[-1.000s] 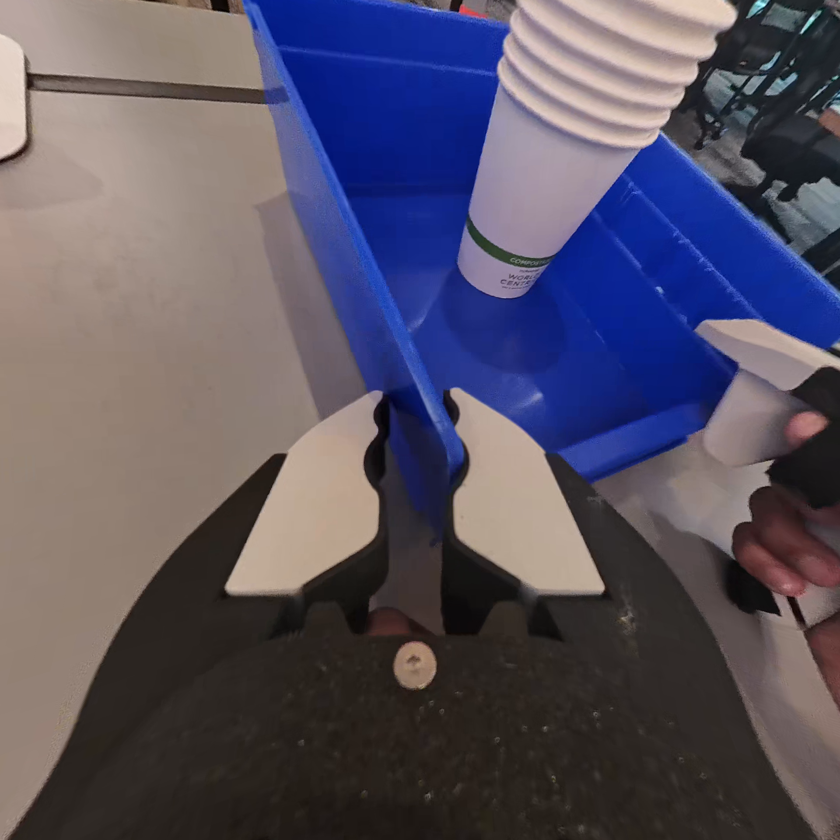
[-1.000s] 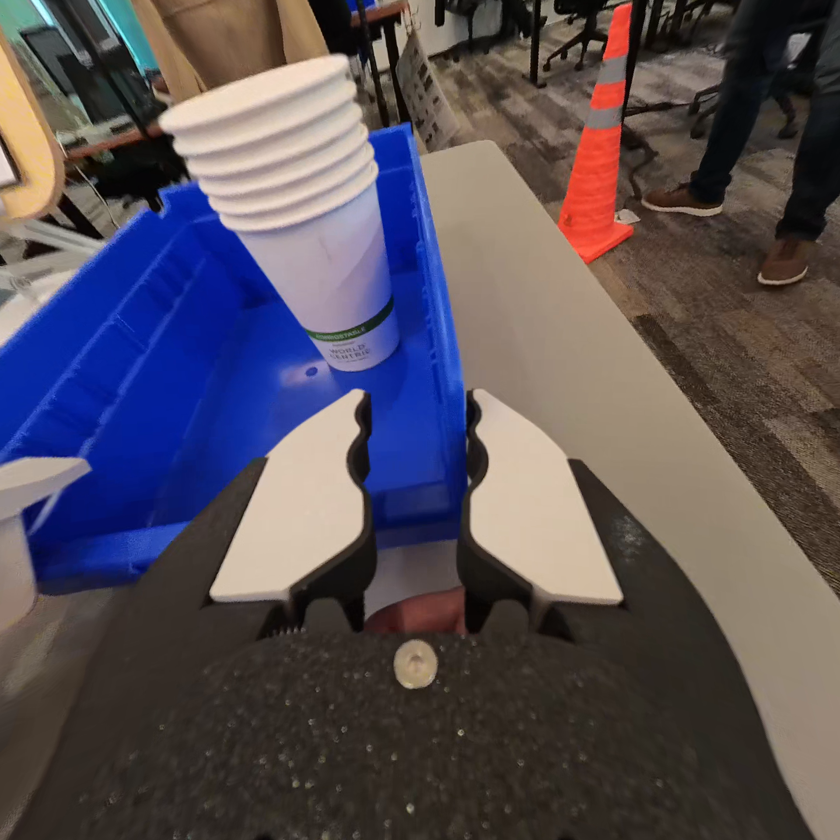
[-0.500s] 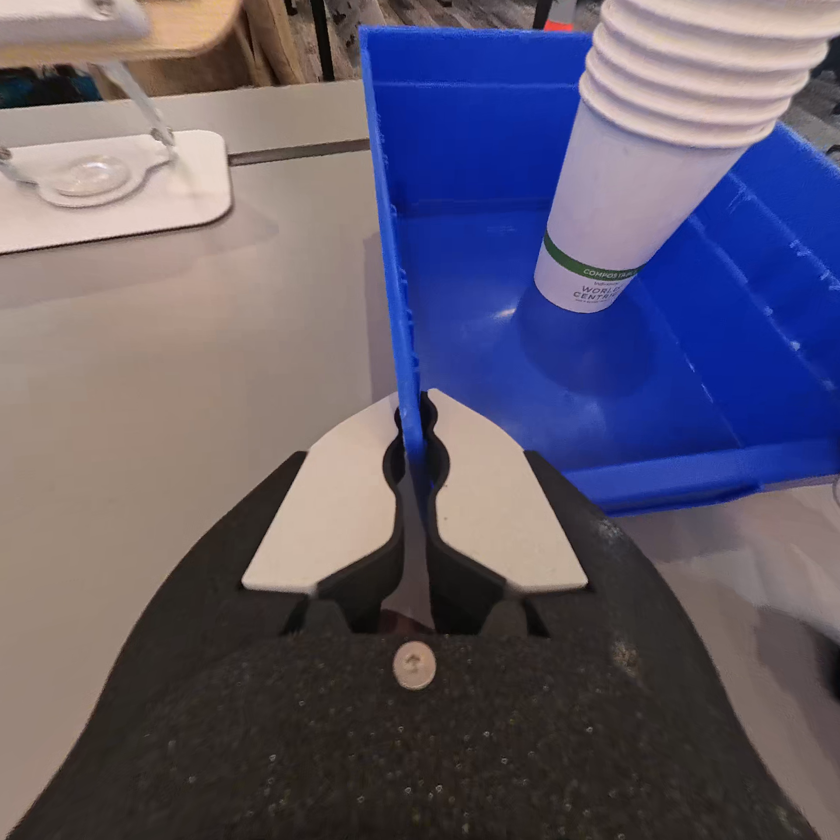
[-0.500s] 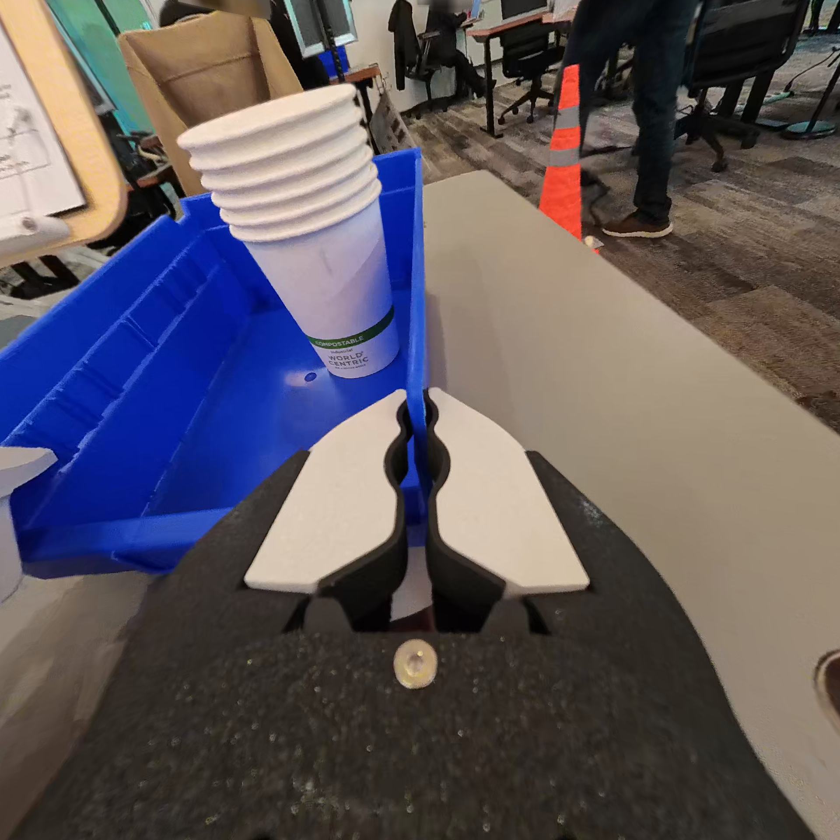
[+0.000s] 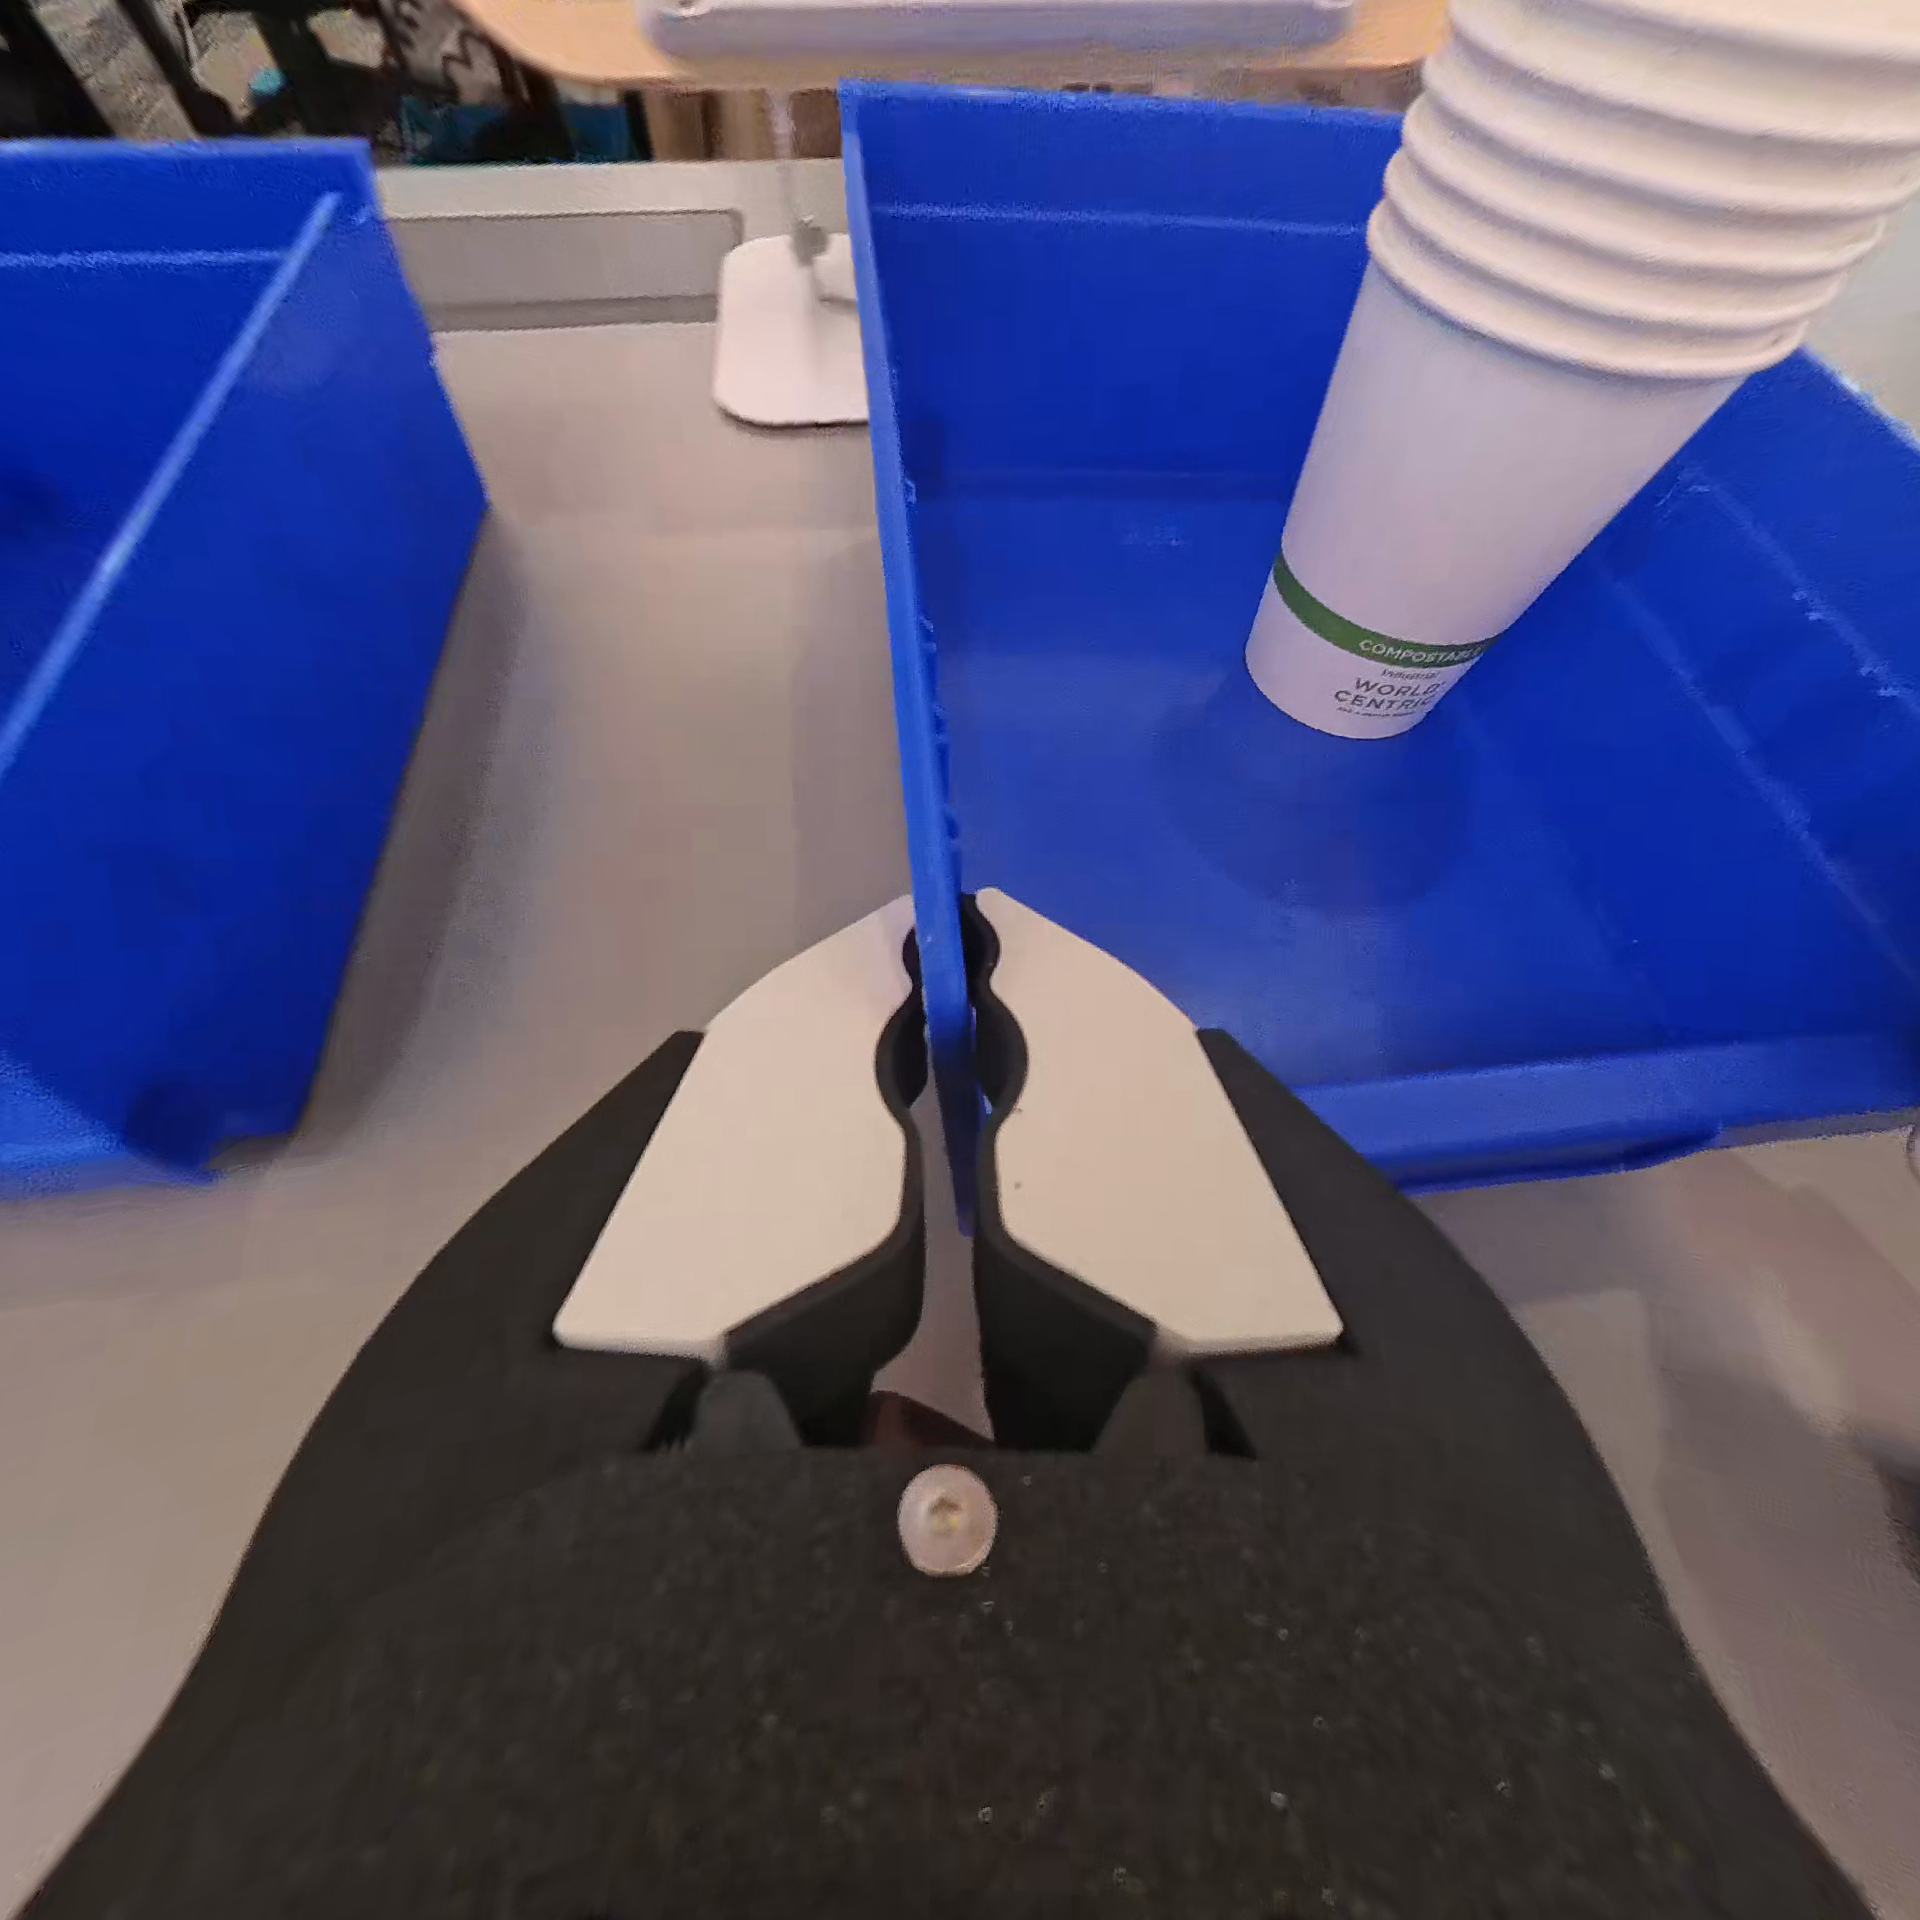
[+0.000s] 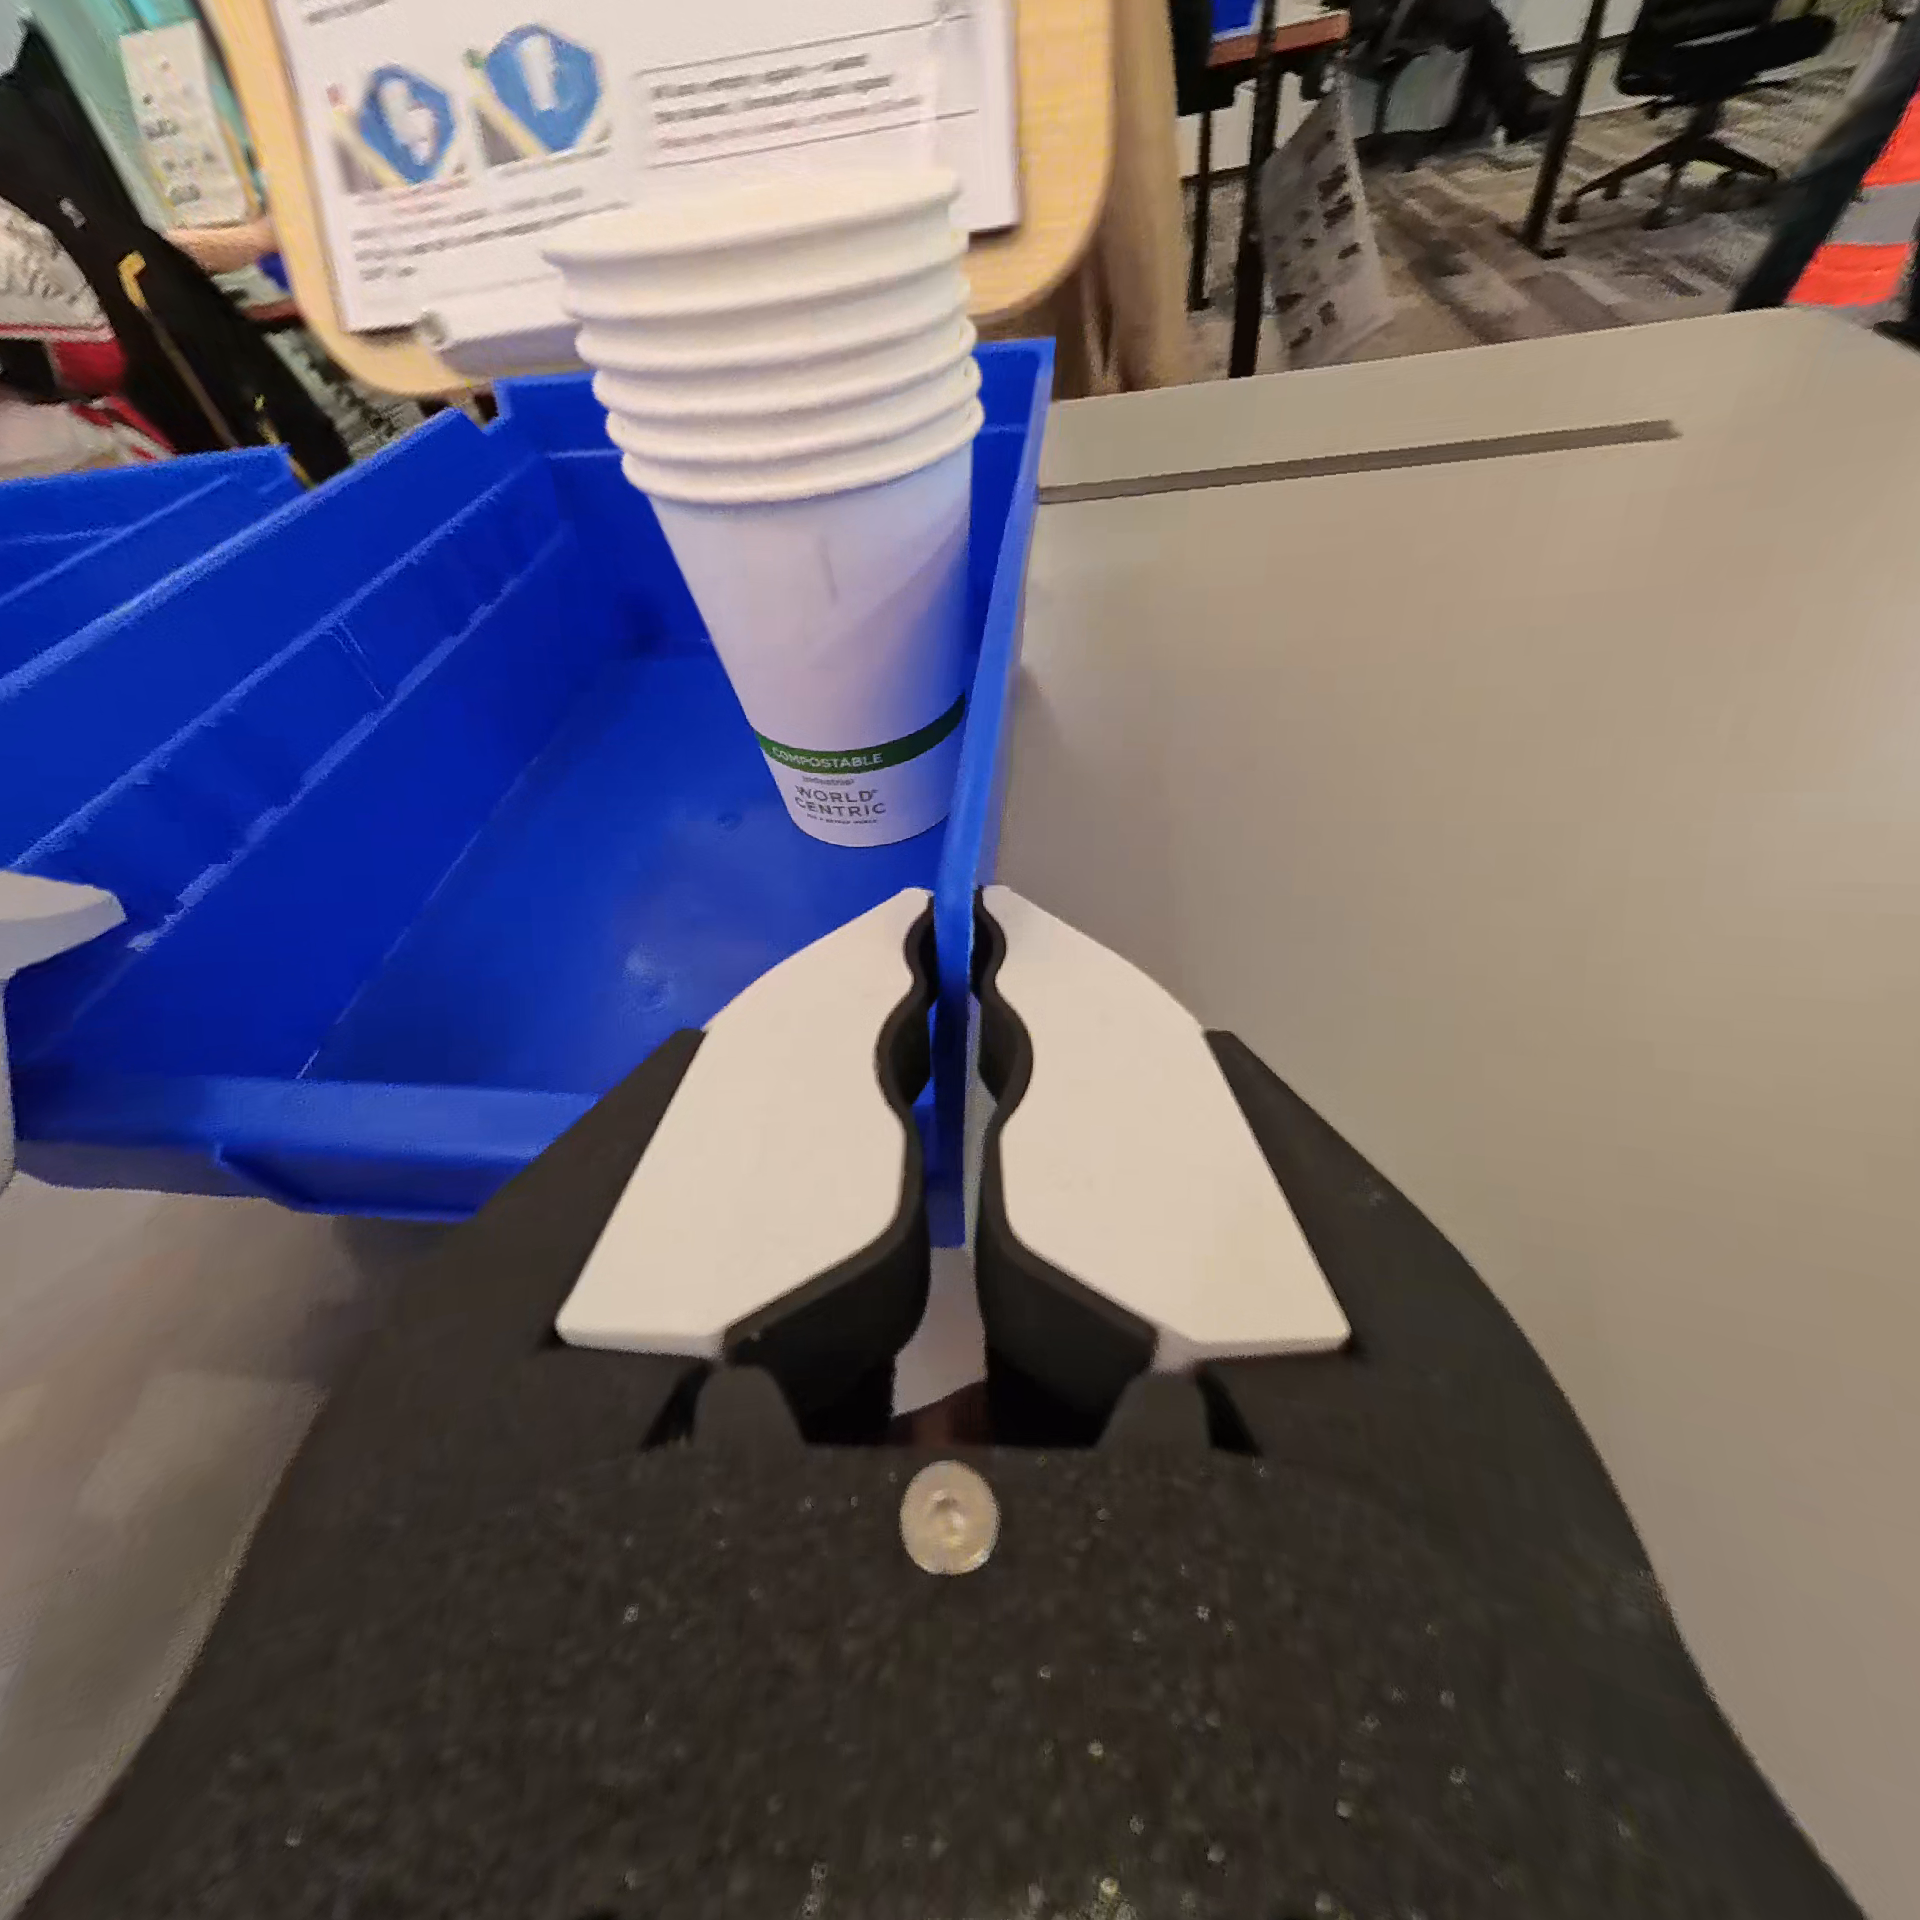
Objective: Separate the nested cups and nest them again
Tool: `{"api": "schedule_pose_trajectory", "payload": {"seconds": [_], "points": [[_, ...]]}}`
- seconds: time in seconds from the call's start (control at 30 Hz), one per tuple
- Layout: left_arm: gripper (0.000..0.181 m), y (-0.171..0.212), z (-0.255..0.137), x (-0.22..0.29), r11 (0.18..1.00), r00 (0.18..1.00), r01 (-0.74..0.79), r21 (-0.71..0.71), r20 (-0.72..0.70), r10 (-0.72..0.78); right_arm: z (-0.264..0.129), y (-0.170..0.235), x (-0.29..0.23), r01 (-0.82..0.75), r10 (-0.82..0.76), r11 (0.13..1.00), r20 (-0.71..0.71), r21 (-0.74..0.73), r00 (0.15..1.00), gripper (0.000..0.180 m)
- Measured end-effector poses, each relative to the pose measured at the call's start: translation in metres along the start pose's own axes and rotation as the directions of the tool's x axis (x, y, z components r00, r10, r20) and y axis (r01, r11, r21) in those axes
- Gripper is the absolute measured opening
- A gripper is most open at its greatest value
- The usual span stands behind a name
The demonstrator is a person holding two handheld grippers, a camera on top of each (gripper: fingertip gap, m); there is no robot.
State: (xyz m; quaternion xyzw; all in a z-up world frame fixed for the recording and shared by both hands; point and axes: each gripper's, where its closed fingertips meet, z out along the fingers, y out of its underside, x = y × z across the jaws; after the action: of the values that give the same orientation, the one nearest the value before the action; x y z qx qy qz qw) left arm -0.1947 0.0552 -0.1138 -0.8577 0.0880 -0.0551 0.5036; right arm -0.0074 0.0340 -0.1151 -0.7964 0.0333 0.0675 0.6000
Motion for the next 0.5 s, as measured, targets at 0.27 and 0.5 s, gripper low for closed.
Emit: {"api": "schedule_pose_trajectory", "payload": {"seconds": [0.27,0.5], "points": [[0.003,0.024,-0.007,-0.048,0.999,0.998,0.053,-0.001,0.023,-0.053,0.008,0.012,-0.044,0.083,-0.081,0.996,0.056,-0.028,0.995,0.005],[0.045,0.029,-0.019,-0.044,0.995,0.993,0.093,0.038,-0.072,-0.090,-0.002,0.016,-0.041,0.093,-0.078,0.993,0.178,-0.075,0.981,0.036]]}}
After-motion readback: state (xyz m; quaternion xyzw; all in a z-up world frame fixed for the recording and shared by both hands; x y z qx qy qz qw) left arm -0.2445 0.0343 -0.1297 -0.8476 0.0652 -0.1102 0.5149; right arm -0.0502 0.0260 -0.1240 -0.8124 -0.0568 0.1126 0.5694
